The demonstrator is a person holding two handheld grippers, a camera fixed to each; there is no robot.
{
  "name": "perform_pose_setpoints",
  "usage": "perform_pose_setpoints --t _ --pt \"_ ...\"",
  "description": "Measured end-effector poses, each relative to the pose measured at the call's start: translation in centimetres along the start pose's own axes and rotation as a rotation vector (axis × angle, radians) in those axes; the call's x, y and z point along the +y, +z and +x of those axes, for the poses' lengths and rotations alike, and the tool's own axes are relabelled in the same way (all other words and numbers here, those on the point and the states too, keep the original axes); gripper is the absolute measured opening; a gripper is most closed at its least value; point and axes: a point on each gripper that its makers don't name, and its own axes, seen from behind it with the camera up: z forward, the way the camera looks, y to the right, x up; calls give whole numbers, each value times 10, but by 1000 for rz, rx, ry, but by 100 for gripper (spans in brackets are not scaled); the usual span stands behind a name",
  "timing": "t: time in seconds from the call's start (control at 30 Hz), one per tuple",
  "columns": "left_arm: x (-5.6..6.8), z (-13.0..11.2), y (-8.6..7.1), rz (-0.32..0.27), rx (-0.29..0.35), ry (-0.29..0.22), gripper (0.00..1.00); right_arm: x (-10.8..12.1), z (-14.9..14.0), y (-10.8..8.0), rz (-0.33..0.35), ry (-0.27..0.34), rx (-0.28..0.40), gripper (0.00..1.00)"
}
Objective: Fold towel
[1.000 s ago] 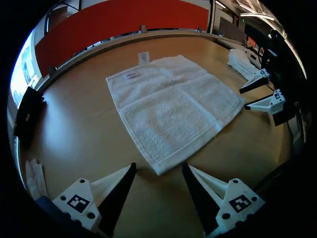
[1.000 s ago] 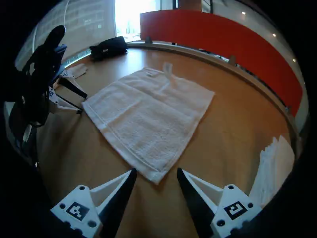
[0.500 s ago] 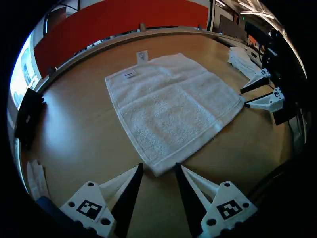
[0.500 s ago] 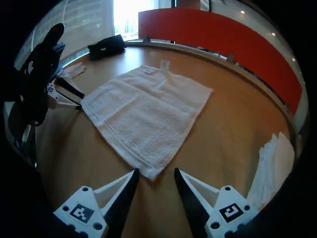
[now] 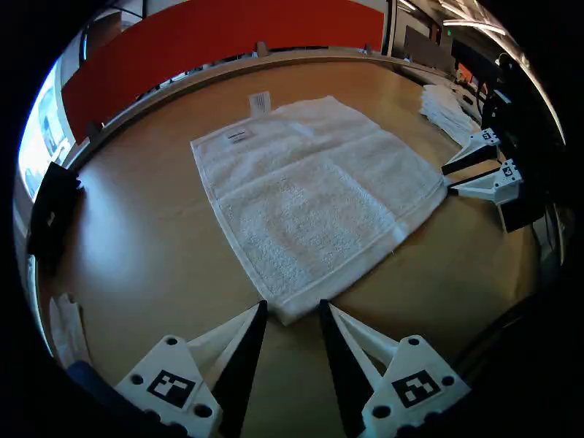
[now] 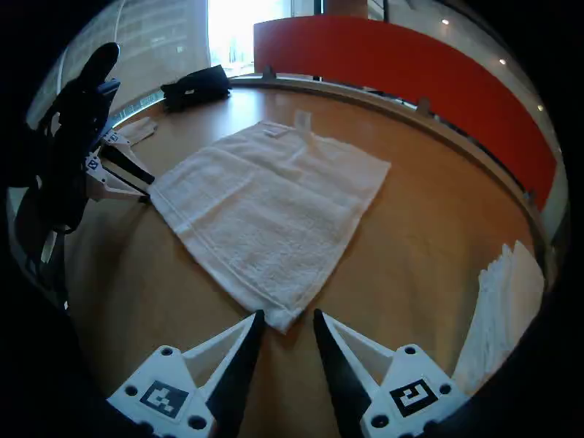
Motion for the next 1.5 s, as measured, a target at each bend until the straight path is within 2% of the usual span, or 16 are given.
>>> perform_pose_setpoints --t 0.07,0.17,0.27,0.5,0.67,0.87,0.97,1.27,1.5 --pt "0 0 0 -1 -1 0 50 0 0 0 0 3 1 44" --pt "1 0 -1 -4 -4 2 46 0 1 0 -1 5 1 30" --pt "2 -1 -1 -4 -8 7 35 -1 1 1 1 5 0 23" --pt "0 -1 -1 1 -11 6 15 -1 0 1 3 6 -7 18" --pt "-1 -1 0 6 -7 0 11 -3 1 1 8 12 -11 17" --pt "-1 0 -1 20 -9 26 10 -3 6 -3 7 6 -3 17" --pt "0 2 -3 16 -4 13 10 -3 9 -5 7 4 2 16" --pt "0 14 -21 -11 16 -57 10 -5 27 -20 7 6 36 16" --pt "3 26 -41 -21 33 -76 10 -7 50 -40 3 25 79 16"
